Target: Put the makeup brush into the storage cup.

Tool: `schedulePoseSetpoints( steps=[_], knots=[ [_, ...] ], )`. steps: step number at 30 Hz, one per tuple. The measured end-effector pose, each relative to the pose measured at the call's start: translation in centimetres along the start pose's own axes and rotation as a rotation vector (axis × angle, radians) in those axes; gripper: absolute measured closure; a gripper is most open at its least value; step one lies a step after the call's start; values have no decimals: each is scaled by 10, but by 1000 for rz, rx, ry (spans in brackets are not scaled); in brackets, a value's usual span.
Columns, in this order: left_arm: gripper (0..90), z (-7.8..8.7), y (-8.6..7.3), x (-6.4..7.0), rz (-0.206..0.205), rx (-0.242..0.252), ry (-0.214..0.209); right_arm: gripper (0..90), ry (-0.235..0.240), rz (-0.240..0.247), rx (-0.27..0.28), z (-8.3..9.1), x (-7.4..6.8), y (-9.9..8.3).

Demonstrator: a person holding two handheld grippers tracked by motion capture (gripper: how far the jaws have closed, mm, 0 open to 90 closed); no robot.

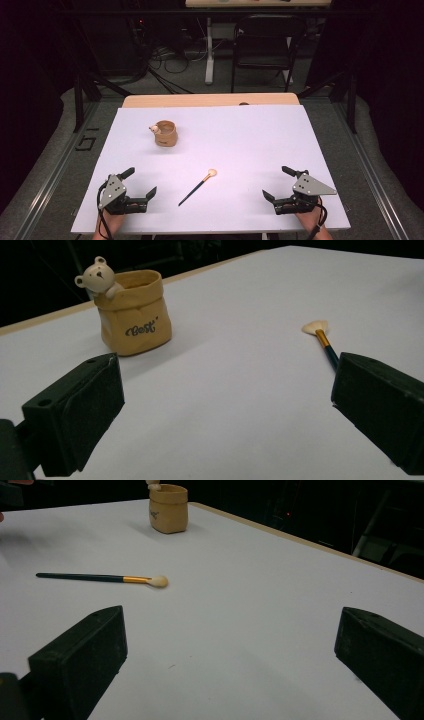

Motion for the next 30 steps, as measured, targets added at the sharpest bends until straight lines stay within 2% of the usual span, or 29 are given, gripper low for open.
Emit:
schedulePoseSetpoints(
  steps=[2, 7, 13, 16, 18, 20, 22, 24, 26, 30],
  knots=[
    [4, -2, 3, 0, 3, -1, -2, 0, -4, 9, -4, 1, -1, 0],
    [3, -7, 9, 2, 10, -4, -13, 0, 0, -7, -2, 0, 1, 0],
    [3, -16, 17, 11, -4, -41, -40, 0, 7, -3, 1, 3, 1, 0],
    [3, -25, 23, 14, -15, -82, -51, 0, 2, -6, 4, 4, 2, 0],
    [3, -27, 25, 14, -15, -90, -47, 0, 1, -5, 4, 4, 2, 0],
    [3, -32, 29, 14, -4, -123, -58, 0, 5, -10, 3, 4, 2, 0],
    [3, -34, 30, 15, 0, -127, -63, 0, 6, -11, -9, 4, 2, -1],
    [2, -38, 34, 17, 0, -151, -80, 0, 8, -12, -8, 4, 1, -1],
    [2, -39, 36, 18, 2, -149, -84, 0, 9, -13, -4, 4, 1, 0],
    [3, -42, 42, 18, -9, -173, -89, 0, 6, -15, -6, 3, 2, -1]
  ],
)
Point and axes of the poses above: each handheld gripper's, and its own axes: z roughly backward along the jaws, y roughly out of its top, x roughly to its right, the point moved 7 cm from there along -z, roughly forward along the jaws, and after that the axes turned 12 degrees about -z, right-handed, at the moved point
